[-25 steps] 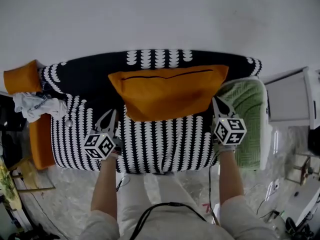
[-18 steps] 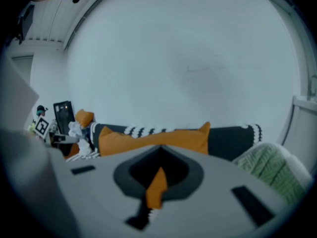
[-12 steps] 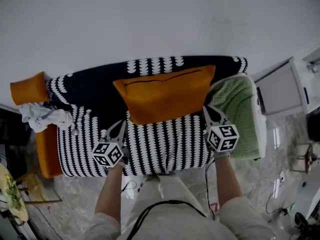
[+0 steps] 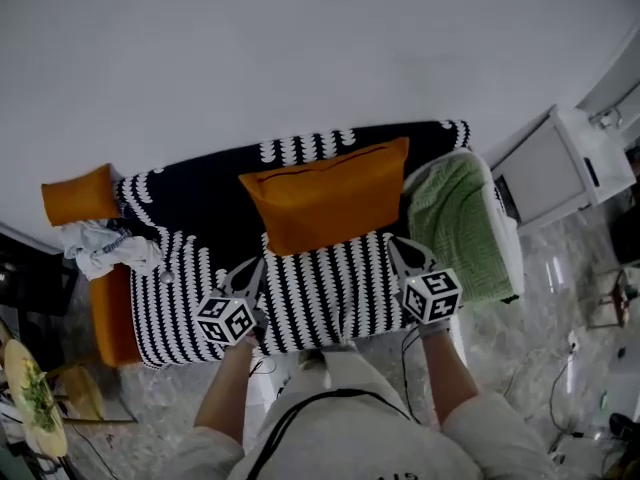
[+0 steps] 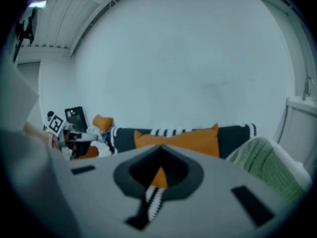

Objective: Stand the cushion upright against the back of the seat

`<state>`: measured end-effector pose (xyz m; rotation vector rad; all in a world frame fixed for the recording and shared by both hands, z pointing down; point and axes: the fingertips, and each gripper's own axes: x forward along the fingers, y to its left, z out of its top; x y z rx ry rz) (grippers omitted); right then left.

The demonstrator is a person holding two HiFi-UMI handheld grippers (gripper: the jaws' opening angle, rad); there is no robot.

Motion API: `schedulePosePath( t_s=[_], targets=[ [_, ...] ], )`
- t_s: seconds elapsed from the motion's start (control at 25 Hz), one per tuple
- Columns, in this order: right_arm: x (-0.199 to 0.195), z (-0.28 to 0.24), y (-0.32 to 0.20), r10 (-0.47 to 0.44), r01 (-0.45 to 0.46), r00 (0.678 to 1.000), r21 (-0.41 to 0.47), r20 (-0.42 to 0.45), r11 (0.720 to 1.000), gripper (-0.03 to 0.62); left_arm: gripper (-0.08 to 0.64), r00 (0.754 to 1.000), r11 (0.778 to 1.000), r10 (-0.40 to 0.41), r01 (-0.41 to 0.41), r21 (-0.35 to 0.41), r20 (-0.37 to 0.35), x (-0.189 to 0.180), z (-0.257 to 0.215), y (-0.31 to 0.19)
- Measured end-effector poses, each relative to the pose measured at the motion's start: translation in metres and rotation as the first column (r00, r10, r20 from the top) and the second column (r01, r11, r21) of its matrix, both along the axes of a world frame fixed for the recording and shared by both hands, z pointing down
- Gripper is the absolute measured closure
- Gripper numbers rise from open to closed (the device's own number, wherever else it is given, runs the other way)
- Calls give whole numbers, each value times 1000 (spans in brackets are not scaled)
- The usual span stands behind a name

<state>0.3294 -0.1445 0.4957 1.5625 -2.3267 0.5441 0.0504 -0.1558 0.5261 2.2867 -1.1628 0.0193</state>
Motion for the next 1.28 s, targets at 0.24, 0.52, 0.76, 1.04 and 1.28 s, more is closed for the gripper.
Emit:
schedulePosePath(
  t_s=[0.24, 0.52, 0.76, 1.04, 1.28],
  targets=[
    [-14, -21, 35, -1, 1, 1000, 12, 29, 1000, 575, 537, 1000, 1000, 14, -14, 10, -24, 1, -22, 31],
    [-30, -45, 70, -11, 10, 999, 32, 44, 999, 575, 537, 998, 999, 34, -32, 23, -56, 1, -41, 69],
    [-43, -54, 92, -23, 21, 998, 34, 66, 999, 575, 537, 998, 998, 50, -48, 50, -41, -8, -51, 90],
    [-61, -60, 103, -90, 88, 993, 23, 77, 996, 575, 537, 995, 994, 76, -71, 81, -58, -4, -70, 105],
    [-76, -60, 101, -143, 142, 985, 18, 98, 990, 575, 537, 992, 993, 73, -64, 95, -99, 1, -80, 102]
  ],
)
